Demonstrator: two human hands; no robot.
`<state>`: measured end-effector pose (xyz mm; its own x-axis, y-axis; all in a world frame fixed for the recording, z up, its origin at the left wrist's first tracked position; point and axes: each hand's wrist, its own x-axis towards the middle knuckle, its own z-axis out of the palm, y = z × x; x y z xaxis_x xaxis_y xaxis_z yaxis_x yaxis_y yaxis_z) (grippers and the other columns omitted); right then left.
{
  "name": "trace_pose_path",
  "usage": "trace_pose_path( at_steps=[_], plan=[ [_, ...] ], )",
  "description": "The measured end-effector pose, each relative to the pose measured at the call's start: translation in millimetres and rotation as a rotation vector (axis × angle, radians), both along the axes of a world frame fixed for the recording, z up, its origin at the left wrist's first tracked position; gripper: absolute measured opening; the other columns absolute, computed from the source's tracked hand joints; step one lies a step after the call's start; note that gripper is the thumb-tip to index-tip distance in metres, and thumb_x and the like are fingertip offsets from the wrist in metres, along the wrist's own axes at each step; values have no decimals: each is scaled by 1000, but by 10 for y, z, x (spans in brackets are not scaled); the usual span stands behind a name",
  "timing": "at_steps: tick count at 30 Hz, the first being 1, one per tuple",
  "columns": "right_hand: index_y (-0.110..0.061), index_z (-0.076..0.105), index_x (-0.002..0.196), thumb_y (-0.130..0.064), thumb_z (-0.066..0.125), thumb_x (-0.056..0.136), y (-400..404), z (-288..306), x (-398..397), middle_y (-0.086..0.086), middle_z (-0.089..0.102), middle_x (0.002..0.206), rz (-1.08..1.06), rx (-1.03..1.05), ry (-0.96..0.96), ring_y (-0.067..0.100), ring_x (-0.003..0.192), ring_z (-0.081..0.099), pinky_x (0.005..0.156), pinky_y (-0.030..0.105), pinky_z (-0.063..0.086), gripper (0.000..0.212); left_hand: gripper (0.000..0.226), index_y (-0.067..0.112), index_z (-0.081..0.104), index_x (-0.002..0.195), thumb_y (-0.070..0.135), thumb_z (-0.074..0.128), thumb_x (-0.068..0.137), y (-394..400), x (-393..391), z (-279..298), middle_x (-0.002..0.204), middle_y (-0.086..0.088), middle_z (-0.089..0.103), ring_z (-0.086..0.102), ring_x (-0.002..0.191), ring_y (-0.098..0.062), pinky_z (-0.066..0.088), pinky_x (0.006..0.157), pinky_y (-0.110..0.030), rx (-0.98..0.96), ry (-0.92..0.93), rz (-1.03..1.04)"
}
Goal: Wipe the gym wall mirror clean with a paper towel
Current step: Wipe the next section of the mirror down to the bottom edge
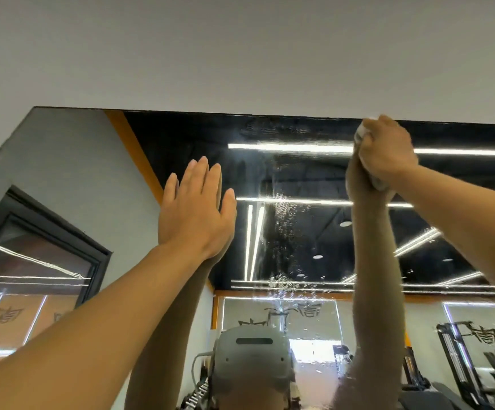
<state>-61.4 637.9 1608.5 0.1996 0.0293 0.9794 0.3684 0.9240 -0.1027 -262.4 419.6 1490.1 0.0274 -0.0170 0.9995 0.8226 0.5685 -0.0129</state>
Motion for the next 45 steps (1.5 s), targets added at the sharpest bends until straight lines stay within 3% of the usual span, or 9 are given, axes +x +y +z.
trace_pose_path(
  at_steps=[4,10,16,22,25,31,35,40,45],
  plan=[
    [-6,58,112,-16,38,103,-403,65,-383,16,56,114,-19,153,3,36,110,53,95,46,43,24,58,21,15,160,42,22,107,17,15,-16,168,1,7,-1,155,-16,-3,124,-38,-2,-16,29],
    [-12,51,137,-22,40,105,-1279,-31,-1164,9,48,143,-9,484,-254,29,130,44,110,39,34,35,59,22,15,160,46,21,106,5,8,1,168,2,7,-1,155,-14,-2,124,-37,-6,-21,25],
    [-16,30,155,-17,39,107,-683,92,-643,4,15,166,-80,298,-237,31,152,12,122,38,11,49,57,21,11,160,39,25,108,126,202,-37,169,2,3,-4,154,-14,-3,123,-36,35,-83,-3],
    [-1,51,128,-7,45,97,422,200,263,19,42,142,-114,-12,0,38,131,38,112,49,30,32,72,25,5,161,53,3,94,455,429,-107,168,5,-4,-9,154,-13,-7,124,-37,-21,-58,40],
    [0,49,134,-11,50,95,421,213,221,18,41,144,-94,-122,34,39,132,38,113,47,33,40,76,25,5,161,53,2,90,472,383,-120,168,4,-3,-9,154,-14,-6,125,-39,4,-53,54],
    [-5,53,124,-7,51,96,-453,111,-459,9,48,132,78,158,-65,30,125,44,107,38,38,29,75,25,4,161,52,2,91,466,355,-141,168,5,-3,-10,154,-11,-6,125,-37,-7,-32,49],
    [-10,49,140,-13,49,100,-859,-47,-869,8,44,146,86,431,-248,29,134,41,112,38,36,40,74,25,7,160,54,4,93,446,316,-135,168,5,0,-7,154,-10,-4,125,-37,8,-19,31],
    [-18,18,160,-5,39,103,-428,7,-467,-2,3,168,31,305,-332,24,154,-3,123,37,3,62,72,24,12,160,53,8,95,450,289,-129,168,3,5,-2,154,-12,-2,124,-37,10,-6,39],
    [-13,28,154,-6,41,104,577,11,458,4,11,166,-9,53,-118,29,153,3,122,44,11,52,71,22,21,159,51,16,95,443,353,-143,168,-4,9,3,155,-20,3,122,-39,32,13,0]
  ],
)
